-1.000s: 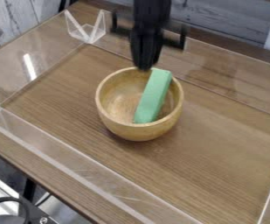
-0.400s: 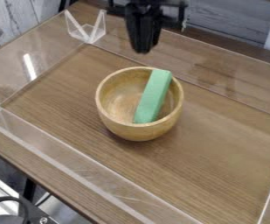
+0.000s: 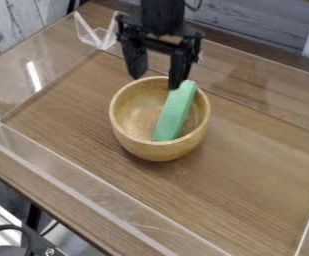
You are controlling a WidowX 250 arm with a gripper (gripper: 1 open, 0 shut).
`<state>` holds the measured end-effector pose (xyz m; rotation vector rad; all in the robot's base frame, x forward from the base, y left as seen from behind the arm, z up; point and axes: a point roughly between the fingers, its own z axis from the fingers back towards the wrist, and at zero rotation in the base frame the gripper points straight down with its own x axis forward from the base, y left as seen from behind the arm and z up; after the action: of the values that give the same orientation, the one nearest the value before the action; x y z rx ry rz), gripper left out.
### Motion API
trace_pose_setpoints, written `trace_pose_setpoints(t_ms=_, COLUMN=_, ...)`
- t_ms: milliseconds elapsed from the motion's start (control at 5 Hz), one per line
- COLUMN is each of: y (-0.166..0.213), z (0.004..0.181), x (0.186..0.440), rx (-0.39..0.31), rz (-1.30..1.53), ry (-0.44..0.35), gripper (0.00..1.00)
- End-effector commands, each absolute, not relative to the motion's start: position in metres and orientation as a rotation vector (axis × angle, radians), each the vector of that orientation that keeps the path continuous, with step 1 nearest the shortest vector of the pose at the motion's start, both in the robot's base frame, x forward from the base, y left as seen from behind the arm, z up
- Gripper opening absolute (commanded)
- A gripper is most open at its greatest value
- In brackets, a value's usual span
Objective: Remove the green block from inside the brown bowl and put it on the table
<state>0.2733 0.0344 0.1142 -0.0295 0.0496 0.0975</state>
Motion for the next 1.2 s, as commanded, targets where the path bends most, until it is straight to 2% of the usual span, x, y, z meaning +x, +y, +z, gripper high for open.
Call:
trace_pose_setpoints(t_ms=0, y=0.032, z=0.108, x=0.275, rx=-0.021, rz=0.071, ry=0.014, gripper=1.00)
trace_pose_setpoints(t_ms=600, y=0.025, z=0.063, x=0.272, rx=0.002, rz=0.046, ry=0.037, gripper=1.00)
trace_pose_setpoints(t_ms=800, y=0.026, z=0.058, x=0.273, rx=0.007, rz=0.049, ry=0.041, gripper=0.00)
trace_pose_setpoints(t_ms=1000, y=0.026, z=0.061, x=0.272, rx=0.002, rz=0.051, ry=0.037, gripper=0.00)
